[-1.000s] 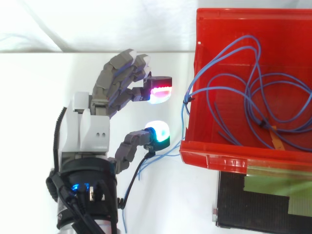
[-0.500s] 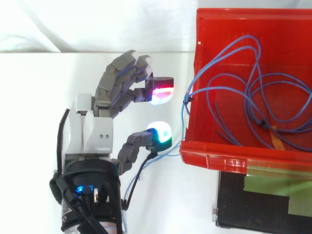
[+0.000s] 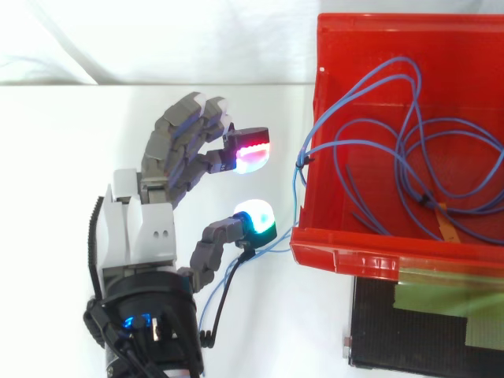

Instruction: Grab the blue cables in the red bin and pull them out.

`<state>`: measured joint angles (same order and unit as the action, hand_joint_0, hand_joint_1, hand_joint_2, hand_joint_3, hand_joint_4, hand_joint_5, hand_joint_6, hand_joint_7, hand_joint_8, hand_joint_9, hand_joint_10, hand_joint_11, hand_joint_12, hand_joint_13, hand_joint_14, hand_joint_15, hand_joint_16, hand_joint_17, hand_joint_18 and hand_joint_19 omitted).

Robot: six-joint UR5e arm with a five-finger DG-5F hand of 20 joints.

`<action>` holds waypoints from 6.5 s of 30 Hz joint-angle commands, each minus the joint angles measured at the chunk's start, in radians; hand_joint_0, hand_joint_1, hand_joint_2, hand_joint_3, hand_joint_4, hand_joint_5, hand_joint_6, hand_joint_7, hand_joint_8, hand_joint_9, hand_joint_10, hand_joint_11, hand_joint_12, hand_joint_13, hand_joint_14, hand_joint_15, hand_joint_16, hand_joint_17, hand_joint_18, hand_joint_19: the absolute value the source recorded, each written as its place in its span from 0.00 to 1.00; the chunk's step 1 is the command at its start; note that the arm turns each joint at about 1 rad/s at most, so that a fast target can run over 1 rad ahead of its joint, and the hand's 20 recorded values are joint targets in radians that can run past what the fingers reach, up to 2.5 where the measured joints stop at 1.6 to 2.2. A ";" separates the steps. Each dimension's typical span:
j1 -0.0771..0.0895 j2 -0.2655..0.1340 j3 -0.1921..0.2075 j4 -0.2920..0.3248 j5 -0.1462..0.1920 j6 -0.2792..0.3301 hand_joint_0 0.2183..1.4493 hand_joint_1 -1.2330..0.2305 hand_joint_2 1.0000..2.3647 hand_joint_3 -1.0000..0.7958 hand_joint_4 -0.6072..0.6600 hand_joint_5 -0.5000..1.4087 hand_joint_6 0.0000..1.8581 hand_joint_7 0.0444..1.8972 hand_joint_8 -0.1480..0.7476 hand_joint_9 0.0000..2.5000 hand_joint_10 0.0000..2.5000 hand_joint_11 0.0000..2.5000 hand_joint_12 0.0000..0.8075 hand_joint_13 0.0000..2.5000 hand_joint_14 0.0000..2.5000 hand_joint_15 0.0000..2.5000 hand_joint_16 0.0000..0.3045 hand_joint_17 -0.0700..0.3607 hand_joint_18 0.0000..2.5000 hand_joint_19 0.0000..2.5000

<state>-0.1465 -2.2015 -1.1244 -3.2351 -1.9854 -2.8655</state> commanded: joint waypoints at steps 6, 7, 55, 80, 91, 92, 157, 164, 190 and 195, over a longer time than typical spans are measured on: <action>-0.008 0.000 -0.003 0.004 -0.009 -0.011 0.50 0.22 0.00 0.00 0.67 0.65 0.00 0.30 0.48 0.25 0.01 0.19 0.44 0.22 0.01 0.17 0.15 0.40 0.17 0.22; -0.010 -0.001 -0.005 0.004 -0.010 -0.011 0.50 0.22 0.00 0.00 0.67 0.65 0.00 0.30 0.48 0.25 0.01 0.19 0.44 0.22 0.01 0.17 0.15 0.40 0.17 0.22; -0.056 -0.001 -0.046 0.146 -0.072 0.174 0.50 0.22 0.00 0.00 0.67 0.65 0.00 0.29 0.48 0.25 0.01 0.19 0.44 0.22 0.01 0.17 0.15 0.40 0.17 0.22; -0.077 -0.001 -0.087 0.213 -0.142 0.160 0.50 0.23 0.00 0.00 0.67 0.64 0.01 0.27 0.48 0.25 0.01 0.19 0.44 0.23 0.01 0.17 0.15 0.40 0.17 0.23; -0.097 -0.001 -0.086 0.205 -0.201 0.125 0.50 0.23 0.00 0.00 0.67 0.64 0.01 0.26 0.48 0.25 0.01 0.20 0.44 0.23 0.01 0.17 0.15 0.40 0.18 0.23; -0.097 -0.001 -0.087 0.204 -0.207 0.124 0.50 0.23 0.00 0.00 0.67 0.64 0.01 0.27 0.48 0.25 0.01 0.19 0.44 0.23 0.01 0.17 0.15 0.40 0.18 0.23; -0.119 -0.003 -0.103 0.256 -0.248 0.104 0.50 0.23 0.00 0.00 0.67 0.62 0.01 0.23 0.48 0.25 0.01 0.19 0.43 0.25 0.01 0.18 0.15 0.40 0.19 0.24; -0.119 -0.001 -0.103 0.255 -0.248 0.107 0.50 0.23 0.00 0.00 0.67 0.62 0.01 0.23 0.48 0.26 0.01 0.19 0.44 0.25 0.01 0.18 0.15 0.40 0.19 0.24; -0.120 -0.001 -0.077 0.242 -0.220 0.254 0.50 0.23 0.00 0.00 0.67 0.63 0.01 0.23 0.48 0.26 0.01 0.19 0.44 0.25 0.01 0.18 0.15 0.40 0.19 0.24; -0.120 -0.001 -0.075 0.242 -0.217 0.263 0.50 0.23 0.00 0.00 0.67 0.63 0.01 0.23 0.48 0.26 0.01 0.19 0.44 0.25 0.01 0.18 0.15 0.40 0.19 0.24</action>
<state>-0.2669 -2.2028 -1.2007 -2.9918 -2.2042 -2.6071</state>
